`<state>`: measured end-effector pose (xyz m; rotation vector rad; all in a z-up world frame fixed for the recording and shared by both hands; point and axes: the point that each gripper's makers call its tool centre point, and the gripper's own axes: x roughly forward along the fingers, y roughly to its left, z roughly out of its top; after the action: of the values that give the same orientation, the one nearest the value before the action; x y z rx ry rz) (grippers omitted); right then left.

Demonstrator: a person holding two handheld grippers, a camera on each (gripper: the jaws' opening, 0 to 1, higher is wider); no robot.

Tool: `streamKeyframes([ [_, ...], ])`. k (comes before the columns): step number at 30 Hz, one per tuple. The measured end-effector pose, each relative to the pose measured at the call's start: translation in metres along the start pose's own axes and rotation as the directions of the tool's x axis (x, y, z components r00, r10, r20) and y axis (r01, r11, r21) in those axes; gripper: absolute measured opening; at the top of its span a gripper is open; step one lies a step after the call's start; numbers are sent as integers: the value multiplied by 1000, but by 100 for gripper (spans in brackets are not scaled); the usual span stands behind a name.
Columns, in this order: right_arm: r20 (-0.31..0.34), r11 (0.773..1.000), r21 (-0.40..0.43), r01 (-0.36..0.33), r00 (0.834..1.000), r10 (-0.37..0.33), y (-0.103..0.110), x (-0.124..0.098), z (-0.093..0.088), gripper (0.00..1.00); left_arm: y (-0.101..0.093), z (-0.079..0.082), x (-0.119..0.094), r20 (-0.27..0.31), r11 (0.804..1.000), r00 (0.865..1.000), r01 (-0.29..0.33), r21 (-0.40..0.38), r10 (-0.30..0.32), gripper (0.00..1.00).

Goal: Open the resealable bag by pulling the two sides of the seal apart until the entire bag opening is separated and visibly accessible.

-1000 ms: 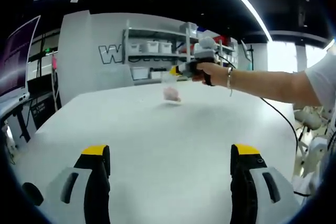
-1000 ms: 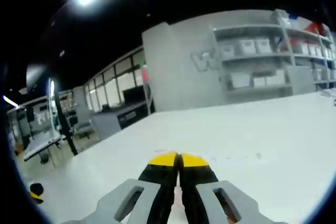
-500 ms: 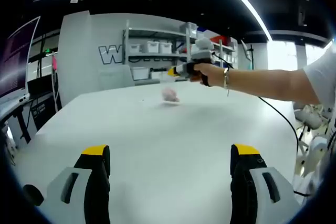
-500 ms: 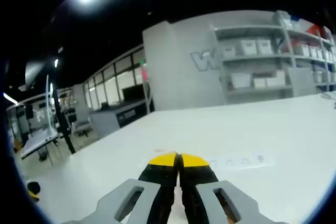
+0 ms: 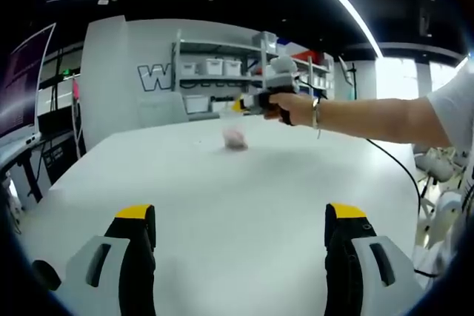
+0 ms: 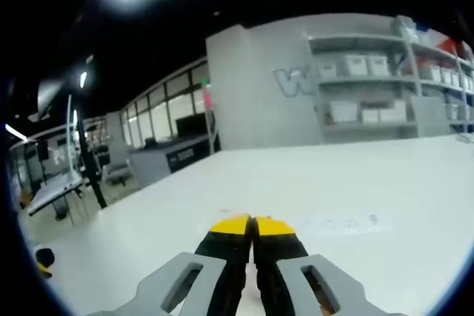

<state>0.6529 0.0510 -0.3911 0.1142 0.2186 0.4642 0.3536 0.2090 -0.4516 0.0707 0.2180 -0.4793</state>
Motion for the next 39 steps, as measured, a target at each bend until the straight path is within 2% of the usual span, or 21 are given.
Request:
streamKeyframes([
  [19,-41,999,-33,-32,999,31,18,4,-22,0,-1,-1,-1,-4,1000,1000,-1,13,1,92],
  [35,-74,998,-47,-46,996,43,24,12,-38,0,-1,-4,-1,-11,1000,1000,-3,14,3,92],
  [39,-79,997,-57,-54,996,50,30,5,-42,0,-1,-4,-1,-12,1000,1000,-5,16,6,92],
])
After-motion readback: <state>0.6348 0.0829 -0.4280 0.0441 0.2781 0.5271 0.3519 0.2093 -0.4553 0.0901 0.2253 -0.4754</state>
